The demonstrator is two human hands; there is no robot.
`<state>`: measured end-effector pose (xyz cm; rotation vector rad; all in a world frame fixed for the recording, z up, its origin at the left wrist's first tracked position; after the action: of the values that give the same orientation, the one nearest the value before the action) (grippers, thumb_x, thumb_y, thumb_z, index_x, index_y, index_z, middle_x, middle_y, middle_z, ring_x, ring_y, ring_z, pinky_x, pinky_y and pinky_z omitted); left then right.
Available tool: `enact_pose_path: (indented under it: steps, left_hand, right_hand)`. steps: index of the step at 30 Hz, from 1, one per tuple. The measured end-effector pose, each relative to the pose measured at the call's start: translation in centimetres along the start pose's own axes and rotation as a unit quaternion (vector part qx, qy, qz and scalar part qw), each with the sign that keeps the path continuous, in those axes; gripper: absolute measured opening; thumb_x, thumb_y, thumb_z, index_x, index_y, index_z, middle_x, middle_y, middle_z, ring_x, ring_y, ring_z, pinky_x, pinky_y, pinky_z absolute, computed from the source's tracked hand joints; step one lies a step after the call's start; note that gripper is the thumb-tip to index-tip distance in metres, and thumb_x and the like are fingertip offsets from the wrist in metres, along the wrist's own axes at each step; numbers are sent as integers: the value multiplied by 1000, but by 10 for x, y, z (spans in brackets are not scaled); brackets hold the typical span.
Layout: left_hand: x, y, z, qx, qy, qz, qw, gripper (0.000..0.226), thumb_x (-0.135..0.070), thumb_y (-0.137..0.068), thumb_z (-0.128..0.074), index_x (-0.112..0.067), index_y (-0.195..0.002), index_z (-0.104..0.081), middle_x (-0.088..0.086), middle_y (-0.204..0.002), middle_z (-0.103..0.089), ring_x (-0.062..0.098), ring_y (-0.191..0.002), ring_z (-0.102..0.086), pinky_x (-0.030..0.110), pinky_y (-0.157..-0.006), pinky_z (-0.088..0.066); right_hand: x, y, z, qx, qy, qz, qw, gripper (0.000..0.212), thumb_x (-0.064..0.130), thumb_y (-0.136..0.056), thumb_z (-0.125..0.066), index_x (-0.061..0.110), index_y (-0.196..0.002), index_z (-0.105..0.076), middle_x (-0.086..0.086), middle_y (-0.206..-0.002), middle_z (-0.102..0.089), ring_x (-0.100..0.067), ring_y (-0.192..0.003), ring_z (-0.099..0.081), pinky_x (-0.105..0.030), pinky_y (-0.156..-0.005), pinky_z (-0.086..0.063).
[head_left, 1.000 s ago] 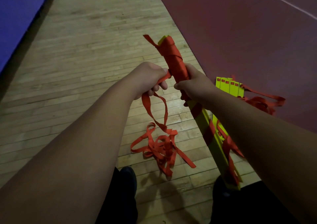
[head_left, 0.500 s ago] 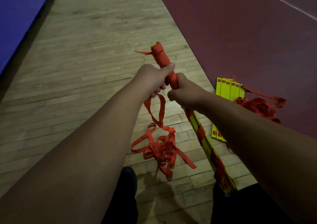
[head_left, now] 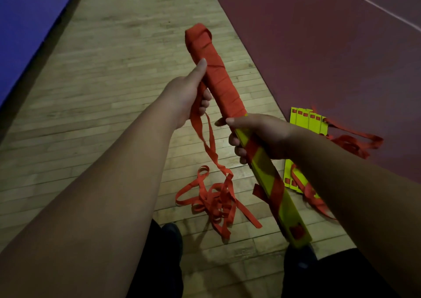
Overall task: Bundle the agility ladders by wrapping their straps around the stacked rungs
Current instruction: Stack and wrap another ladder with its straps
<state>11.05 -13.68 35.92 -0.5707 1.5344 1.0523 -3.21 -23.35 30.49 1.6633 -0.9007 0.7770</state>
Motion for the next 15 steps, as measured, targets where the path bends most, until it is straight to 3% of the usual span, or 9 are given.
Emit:
enact_pose_path:
  steps: [4,8,12,15]
  left_hand:
    - [3,3,5,-46,-90,-1,995,64,-65,-108,-49,-7,-96,-74,5,-72,-75,15,-57,-69,28,-56,-58]
    - [12,3,1,-35,-127,10,991,56,-57,-112,-49,-5,-112,-70,10,-74,-77,18,-58,-71,29,-54,-59]
    - [23,4,-14,3,-109,45,993,61,-60,-108,-56,0,-115,-69,12,-78,-76,22,-61,-71,30,-56,-59]
    - [29,7,-27,15,-132,64,989,68,-70,-104,-54,-4,-106,-73,10,-85,-78,21,-65,-74,33,-61,-63]
  right_hand:
    - [-4,-6,24,-105,85,5,991,40,39,-98,-77,18,-130,-65,-13,-91,-63,-28,-71,-63,-43,-67,-54]
    - [-3,-7,38,-196,198,12,960,29,41,-101,-73,22,-120,-63,-14,-93,-70,-25,-70,-68,-38,-62,-59]
    - [3,-10,46,-268,331,6,904,30,36,-106,-63,21,-129,-54,-10,-95,-68,-21,-74,-68,-35,-60,-55]
    - [5,-11,39,-283,432,-13,856,42,32,-105,-59,14,-138,-42,-5,-99,-60,-16,-78,-61,-31,-57,-41]
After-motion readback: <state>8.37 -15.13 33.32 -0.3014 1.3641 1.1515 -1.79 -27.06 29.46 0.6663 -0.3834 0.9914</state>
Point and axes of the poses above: each hand's wrist, its own y-axis away from the middle knuckle, its own z-axis out of the back of the hand, x = y × z, the point moved 10 cm from there along -y, towards the middle knuckle
